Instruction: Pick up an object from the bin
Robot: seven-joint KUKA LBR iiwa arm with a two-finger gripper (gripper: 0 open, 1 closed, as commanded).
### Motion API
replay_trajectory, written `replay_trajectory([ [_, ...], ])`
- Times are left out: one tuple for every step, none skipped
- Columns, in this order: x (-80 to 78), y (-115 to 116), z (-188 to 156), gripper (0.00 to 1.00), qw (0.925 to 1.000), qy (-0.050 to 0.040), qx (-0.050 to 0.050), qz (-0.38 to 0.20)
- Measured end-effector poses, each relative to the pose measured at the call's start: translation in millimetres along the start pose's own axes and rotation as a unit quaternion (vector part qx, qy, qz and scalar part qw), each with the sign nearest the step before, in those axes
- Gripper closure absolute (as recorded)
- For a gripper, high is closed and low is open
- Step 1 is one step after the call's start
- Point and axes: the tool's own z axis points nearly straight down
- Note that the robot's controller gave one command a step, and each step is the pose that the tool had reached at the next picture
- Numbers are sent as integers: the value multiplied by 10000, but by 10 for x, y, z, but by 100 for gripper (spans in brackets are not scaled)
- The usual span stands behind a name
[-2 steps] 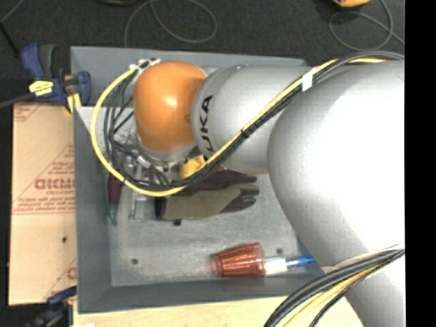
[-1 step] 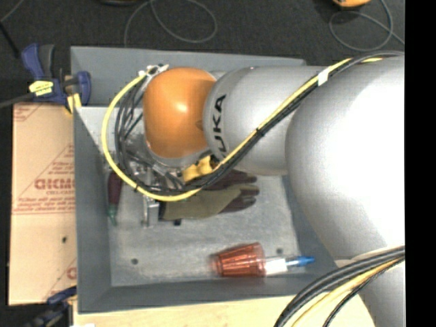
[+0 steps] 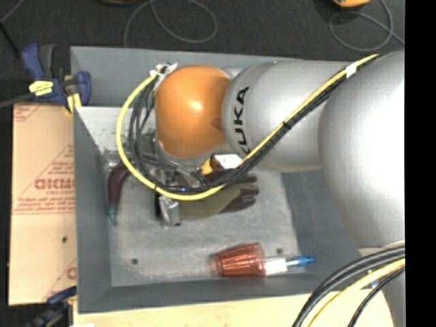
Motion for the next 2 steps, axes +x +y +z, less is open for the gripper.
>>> replay_trajectory([
  [48, -75, -56, 0, 9959, -10, -1, -904],
  [297, -590, 497, 100, 10000, -18, -2, -87],
])
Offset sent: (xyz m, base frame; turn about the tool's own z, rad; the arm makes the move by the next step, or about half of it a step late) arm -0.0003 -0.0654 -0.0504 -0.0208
